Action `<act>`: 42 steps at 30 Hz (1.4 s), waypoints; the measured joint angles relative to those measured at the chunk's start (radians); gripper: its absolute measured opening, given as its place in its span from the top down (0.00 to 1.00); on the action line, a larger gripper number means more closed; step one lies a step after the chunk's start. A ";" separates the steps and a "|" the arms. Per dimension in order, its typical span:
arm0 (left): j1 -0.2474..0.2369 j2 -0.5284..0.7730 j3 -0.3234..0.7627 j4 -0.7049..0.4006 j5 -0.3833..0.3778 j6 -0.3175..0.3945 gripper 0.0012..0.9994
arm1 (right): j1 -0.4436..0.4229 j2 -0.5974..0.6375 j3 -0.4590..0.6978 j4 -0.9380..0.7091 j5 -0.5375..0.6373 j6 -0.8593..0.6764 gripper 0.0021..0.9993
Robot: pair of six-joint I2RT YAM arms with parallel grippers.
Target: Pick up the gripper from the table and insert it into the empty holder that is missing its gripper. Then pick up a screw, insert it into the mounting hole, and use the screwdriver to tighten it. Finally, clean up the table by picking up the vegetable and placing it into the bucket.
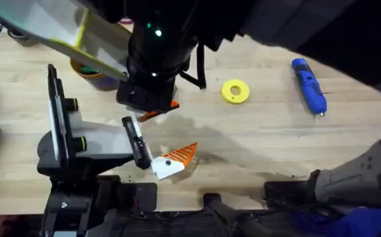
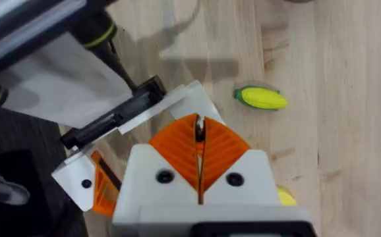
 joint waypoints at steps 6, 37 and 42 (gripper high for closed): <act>0.000 0.000 0.000 0.000 0.000 0.000 0.01 | 0.000 0.000 0.000 0.003 0.000 0.000 1.00; 0.000 0.000 0.000 0.000 0.000 0.000 0.01 | -0.004 0.000 -0.031 0.030 0.000 0.004 1.00; 0.000 0.000 0.000 0.000 0.000 0.000 0.01 | -0.009 0.000 -0.033 0.047 0.000 0.004 1.00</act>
